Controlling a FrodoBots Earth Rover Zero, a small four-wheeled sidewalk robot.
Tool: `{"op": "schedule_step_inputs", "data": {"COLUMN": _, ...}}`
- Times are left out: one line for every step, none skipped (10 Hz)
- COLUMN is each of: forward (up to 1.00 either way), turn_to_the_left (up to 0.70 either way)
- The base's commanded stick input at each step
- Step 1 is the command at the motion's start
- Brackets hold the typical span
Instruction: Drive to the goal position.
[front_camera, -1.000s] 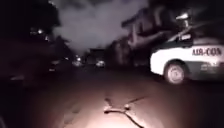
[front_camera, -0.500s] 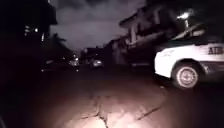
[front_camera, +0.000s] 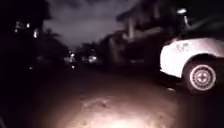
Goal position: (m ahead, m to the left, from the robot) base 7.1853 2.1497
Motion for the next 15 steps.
{"op": "schedule_step_inputs", "data": {"forward": 1.00, "turn_to_the_left": 0.00}}
{"op": "schedule_step_inputs", "data": {"forward": 1.00, "turn_to_the_left": 0.00}}
{"op": "schedule_step_inputs", "data": {"forward": 1.00, "turn_to_the_left": 0.00}}
{"op": "schedule_step_inputs", "data": {"forward": 1.00, "turn_to_the_left": 0.00}}
{"op": "schedule_step_inputs", "data": {"forward": 1.00, "turn_to_the_left": 0.00}}
{"op": "schedule_step_inputs", "data": {"forward": 1.00, "turn_to_the_left": 0.27}}
{"op": "schedule_step_inputs", "data": {"forward": 1.00, "turn_to_the_left": 0.27}}
{"op": "schedule_step_inputs", "data": {"forward": 1.00, "turn_to_the_left": 0.00}}
{"op": "schedule_step_inputs", "data": {"forward": 1.00, "turn_to_the_left": 0.00}}
{"op": "schedule_step_inputs", "data": {"forward": 1.00, "turn_to_the_left": 0.00}}
{"op": "schedule_step_inputs", "data": {"forward": 1.00, "turn_to_the_left": 0.00}}
{"op": "schedule_step_inputs", "data": {"forward": 1.00, "turn_to_the_left": 0.00}}
{"op": "schedule_step_inputs", "data": {"forward": 1.00, "turn_to_the_left": 0.00}}
{"op": "schedule_step_inputs", "data": {"forward": 1.00, "turn_to_the_left": 0.19}}
{"op": "schedule_step_inputs", "data": {"forward": 1.00, "turn_to_the_left": 0.27}}
